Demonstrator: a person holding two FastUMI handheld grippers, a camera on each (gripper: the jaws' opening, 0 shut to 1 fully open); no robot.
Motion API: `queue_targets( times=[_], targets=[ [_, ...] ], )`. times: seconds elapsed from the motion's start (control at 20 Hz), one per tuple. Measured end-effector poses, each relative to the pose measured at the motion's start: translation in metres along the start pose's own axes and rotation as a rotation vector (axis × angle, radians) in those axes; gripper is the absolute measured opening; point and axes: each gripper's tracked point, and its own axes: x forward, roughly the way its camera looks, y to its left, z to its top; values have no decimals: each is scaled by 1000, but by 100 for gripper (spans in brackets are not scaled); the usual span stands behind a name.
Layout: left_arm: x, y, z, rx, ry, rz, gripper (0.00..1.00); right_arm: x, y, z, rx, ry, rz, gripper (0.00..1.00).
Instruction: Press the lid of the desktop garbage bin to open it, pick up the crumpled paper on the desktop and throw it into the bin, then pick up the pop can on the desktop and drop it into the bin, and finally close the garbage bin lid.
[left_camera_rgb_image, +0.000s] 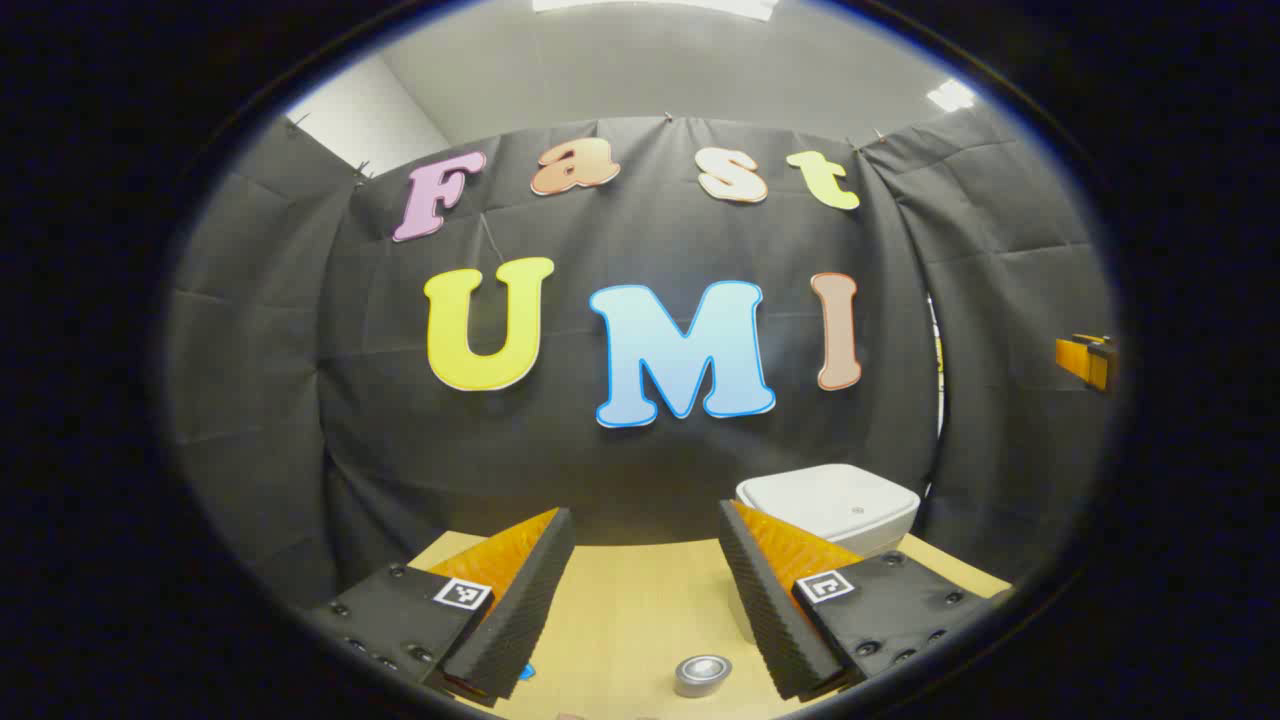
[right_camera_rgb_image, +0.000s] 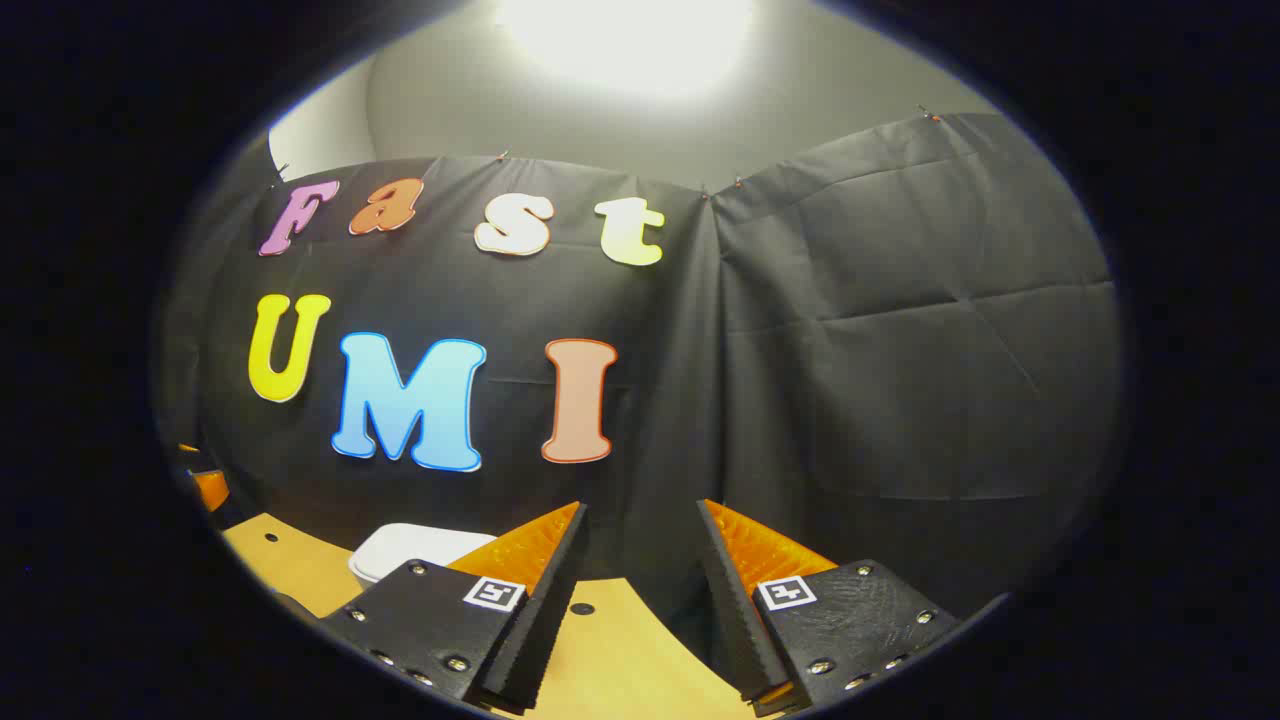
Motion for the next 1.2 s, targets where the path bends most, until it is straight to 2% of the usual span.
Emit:
queue_targets(
  times=[0.05, 0.15, 0.2, 0.35, 0.4, 0.45, 0.5, 1.1, 1.15, 1.2],
  targets=[
    [0, 2, 0, 1, -1, 7, 97, 6, 9, 4, 8, -7, 24, 67],
    [-1, 4, -1, 1, -2, 18, 97, 15, 23, 6, 20, -16, 57, 53],
    [-1, 5, -1, 4, -1, 22, 97, 20, 33, 6, 27, -21, 84, 34],
    [2, 9, 0, 6, 0, 32, 97, 29, 57, -2, 21, 6, 142, 32],
    [2, 11, 1, 5, -1, 34, 97, 30, 50, 2, 23, -1, 116, 32],
    [2, 10, 1, 5, -2, 36, 97, 30, 56, 2, 40, -8, 136, 2],
    [2, 11, 0, 4, -1, 38, 97, 32, 66, -3, 49, 7, 146, 7],
    [17, 18, 5, -9, 0, 42, 98, 58, 112, -28, 63, 107, 228, 7],
    [17, 19, 4, -11, -1, 45, 95, 61, 119, -31, 66, 123, 241, 7],
    [16, 21, 3, -13, 1, 49, 98, 65, 127, -35, 70, 139, 257, 7]
  ],
)
